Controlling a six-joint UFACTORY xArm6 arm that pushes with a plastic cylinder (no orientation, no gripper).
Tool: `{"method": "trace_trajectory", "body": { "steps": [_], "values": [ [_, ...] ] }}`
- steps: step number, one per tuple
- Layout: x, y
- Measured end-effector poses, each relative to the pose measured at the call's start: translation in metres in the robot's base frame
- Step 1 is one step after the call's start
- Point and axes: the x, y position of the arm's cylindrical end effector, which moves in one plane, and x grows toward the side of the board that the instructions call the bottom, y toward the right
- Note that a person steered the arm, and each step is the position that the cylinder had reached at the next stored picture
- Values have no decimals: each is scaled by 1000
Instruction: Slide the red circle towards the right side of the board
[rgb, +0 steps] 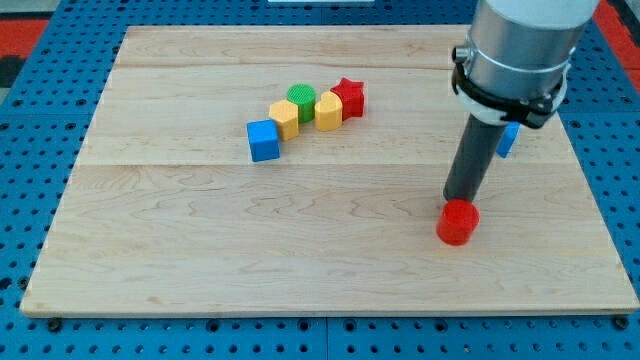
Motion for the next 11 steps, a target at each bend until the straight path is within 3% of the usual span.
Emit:
{"method": "trace_trajectory", "body": {
  "steps": [2,4,5,6,11],
  "values": [
    [27,0],
    [-11,-67],
    [29,-78],
    [56,-78],
    [63,-44]
  ]
}}
